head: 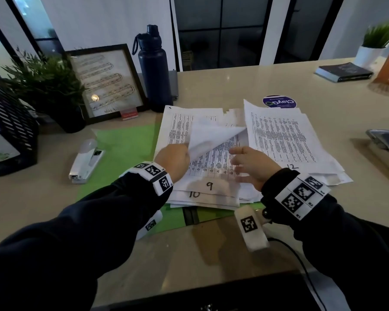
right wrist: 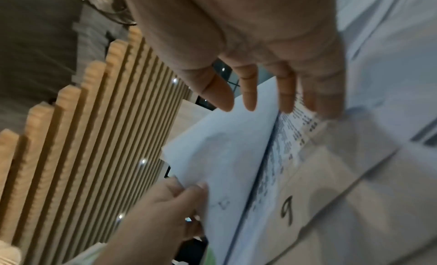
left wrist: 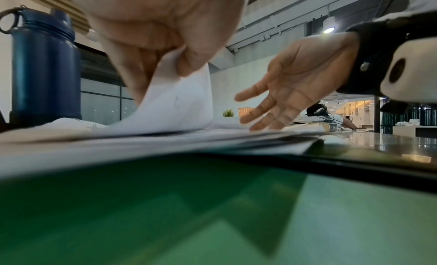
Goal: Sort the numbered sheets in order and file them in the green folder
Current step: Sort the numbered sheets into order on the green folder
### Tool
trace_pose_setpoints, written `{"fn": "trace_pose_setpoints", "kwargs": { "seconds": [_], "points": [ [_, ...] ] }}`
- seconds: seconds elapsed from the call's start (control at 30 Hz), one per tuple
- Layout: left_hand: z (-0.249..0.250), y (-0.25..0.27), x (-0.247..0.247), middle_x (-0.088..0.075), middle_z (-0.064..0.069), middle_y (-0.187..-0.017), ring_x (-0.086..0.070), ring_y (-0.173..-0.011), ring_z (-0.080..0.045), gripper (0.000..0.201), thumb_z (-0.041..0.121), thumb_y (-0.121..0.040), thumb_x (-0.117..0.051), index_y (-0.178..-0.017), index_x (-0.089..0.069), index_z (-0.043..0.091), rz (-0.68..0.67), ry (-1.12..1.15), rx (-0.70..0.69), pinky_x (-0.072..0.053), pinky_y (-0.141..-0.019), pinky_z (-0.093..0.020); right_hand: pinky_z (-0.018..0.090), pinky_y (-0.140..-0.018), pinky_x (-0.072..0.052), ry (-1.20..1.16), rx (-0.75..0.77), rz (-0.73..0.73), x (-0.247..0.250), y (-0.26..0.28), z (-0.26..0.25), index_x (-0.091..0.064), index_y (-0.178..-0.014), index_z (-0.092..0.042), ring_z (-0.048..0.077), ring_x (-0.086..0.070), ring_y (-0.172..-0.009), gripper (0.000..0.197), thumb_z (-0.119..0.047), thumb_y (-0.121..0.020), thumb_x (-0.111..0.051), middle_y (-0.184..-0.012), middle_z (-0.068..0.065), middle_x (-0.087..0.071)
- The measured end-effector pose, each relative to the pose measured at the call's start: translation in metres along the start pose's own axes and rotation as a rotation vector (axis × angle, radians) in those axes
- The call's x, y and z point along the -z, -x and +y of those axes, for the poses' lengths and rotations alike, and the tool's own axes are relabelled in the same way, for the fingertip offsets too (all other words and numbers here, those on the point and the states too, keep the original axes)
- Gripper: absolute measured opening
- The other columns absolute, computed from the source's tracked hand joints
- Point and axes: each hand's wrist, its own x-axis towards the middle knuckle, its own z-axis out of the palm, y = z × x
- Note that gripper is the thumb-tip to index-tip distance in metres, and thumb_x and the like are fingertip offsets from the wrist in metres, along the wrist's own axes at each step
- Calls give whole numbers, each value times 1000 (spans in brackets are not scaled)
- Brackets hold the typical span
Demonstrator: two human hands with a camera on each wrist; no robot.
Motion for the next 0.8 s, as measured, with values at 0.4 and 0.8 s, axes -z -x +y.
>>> {"fn": "trace_pose_setpoints", "kwargs": {
  "seconds": [0.4,0.8],
  "points": [
    [1,12,7,-17,-11,-155,-61,-93,-30,96,-11,-84,-41,-139,19,41,211,265,-200,-51,-71,-37,22,-55,-31,322,41,129,17,-2,12,-53,-107,-15,7,-41,-65,20,-9,-88,-50,-85,-6,-50],
    [-1,4,-20,-55,-8,-97,-48,-89,-24,43,44,-78,-67,-99,-60,7,-298,-144,-492,-36,-75,-34,25,-54,-32,381,40,90,11,1,7,-63,-103,2,19,-44,-65,25,-5,-89,-44,-78,7,-52]
  ]
}}
